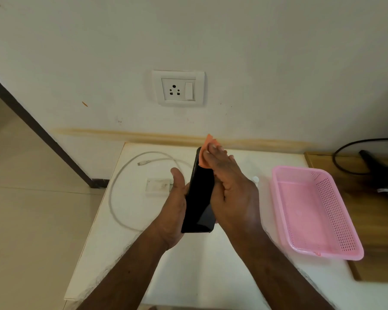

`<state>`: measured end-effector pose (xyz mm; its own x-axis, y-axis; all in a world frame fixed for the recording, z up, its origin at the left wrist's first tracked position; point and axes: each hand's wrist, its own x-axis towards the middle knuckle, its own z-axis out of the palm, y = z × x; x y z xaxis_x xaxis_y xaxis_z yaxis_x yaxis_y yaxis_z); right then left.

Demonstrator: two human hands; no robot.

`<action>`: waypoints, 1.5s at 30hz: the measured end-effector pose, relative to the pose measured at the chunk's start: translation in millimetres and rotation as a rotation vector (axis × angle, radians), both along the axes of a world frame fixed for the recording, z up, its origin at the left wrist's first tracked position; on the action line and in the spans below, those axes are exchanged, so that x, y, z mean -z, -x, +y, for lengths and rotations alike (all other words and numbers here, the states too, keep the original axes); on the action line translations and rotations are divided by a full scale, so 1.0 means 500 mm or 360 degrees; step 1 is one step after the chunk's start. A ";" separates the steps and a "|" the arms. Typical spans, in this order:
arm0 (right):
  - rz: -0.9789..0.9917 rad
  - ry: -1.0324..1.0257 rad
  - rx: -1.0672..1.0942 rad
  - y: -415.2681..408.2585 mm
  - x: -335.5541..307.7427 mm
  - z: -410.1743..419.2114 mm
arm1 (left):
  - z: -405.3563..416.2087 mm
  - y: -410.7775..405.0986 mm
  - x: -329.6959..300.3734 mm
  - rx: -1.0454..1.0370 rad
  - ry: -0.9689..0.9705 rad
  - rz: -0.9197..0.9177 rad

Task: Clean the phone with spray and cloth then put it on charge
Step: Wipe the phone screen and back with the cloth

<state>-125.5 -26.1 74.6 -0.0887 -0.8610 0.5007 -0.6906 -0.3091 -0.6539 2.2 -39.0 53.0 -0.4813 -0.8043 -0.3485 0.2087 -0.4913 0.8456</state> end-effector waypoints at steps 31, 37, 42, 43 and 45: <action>0.0463 -0.0450 -0.0600 -0.047 -0.006 0.083 | -0.020 -0.024 0.031 -0.0249 -0.0265 0.0843; 0.0495 -0.0054 -0.0505 -0.033 0.025 0.099 | -0.027 -0.023 0.031 -0.0409 -0.0214 0.0832; 0.0476 0.0091 -0.0253 -0.015 0.055 0.102 | -0.030 -0.023 0.027 -0.0533 -0.0240 0.0880; 0.0455 0.0108 -0.0210 -0.013 0.060 0.102 | -0.031 -0.023 0.028 -0.0549 -0.0240 0.0892; 0.0429 0.0096 -0.0132 -0.013 0.068 0.103 | -0.033 -0.026 0.030 -0.0568 -0.0237 0.0916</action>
<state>-118.8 25.2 40.8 0.1240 -0.8278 0.5472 -0.8076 -0.4046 -0.4290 15.0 -55.6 38.0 -0.3378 -0.9111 -0.2362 0.7743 -0.4117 0.4806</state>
